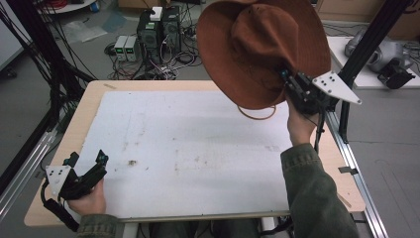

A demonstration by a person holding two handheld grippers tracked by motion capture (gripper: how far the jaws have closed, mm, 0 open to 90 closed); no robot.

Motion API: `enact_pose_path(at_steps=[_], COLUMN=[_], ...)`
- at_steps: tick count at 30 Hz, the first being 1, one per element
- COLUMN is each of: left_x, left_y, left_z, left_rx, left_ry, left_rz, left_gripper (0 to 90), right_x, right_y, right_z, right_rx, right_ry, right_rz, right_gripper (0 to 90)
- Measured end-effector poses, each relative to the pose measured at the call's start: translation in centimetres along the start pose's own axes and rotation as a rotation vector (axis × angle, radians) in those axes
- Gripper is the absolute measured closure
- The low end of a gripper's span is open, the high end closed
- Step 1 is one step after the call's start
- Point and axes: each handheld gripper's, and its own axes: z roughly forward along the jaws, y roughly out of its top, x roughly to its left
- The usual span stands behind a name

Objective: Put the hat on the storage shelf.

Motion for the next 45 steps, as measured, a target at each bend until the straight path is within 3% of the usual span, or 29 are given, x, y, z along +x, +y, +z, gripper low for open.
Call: enact_pose_path(at_steps=[9,18,27,30,35,40,45], left_x=[0.2,0.4,0.1,0.0,0.1,0.0,0.0], left_y=[-0.1,-0.2,-0.2,-0.2,-0.2,-0.2,-0.2], left_z=[0.1,0.1,0.1,0.1,0.2,0.2,0.2], left_rx=[0.008,0.008,0.015,0.012,0.017,0.018,0.016], left_ry=[0.001,0.004,-0.003,-0.007,-0.007,-0.007,-0.008], left_rz=[0.003,0.002,0.013,0.018,0.017,0.019,0.020], left_gripper=[16.2,16.2,16.2,16.2,16.2,16.2,16.2], right_x=[-0.9,-2.6,-4.1,-4.4,-4.7,-4.5,-4.5], right_y=[1.5,0.2,-3.0,-4.2,-5.6,-5.8,-6.0], right_z=[4.4,7.5,8.7,8.5,8.1,8.4,8.5], right_rx=[0.030,0.067,0.201,0.241,0.249,0.270,0.287], right_ry=[-0.151,-0.247,-0.285,-0.307,-0.298,-0.269,-0.275], right_rz=[-0.035,-0.008,0.091,0.100,0.125,0.119,0.130], right_gripper=[88.7,88.6,88.6,88.6,88.5,88.3,87.2])
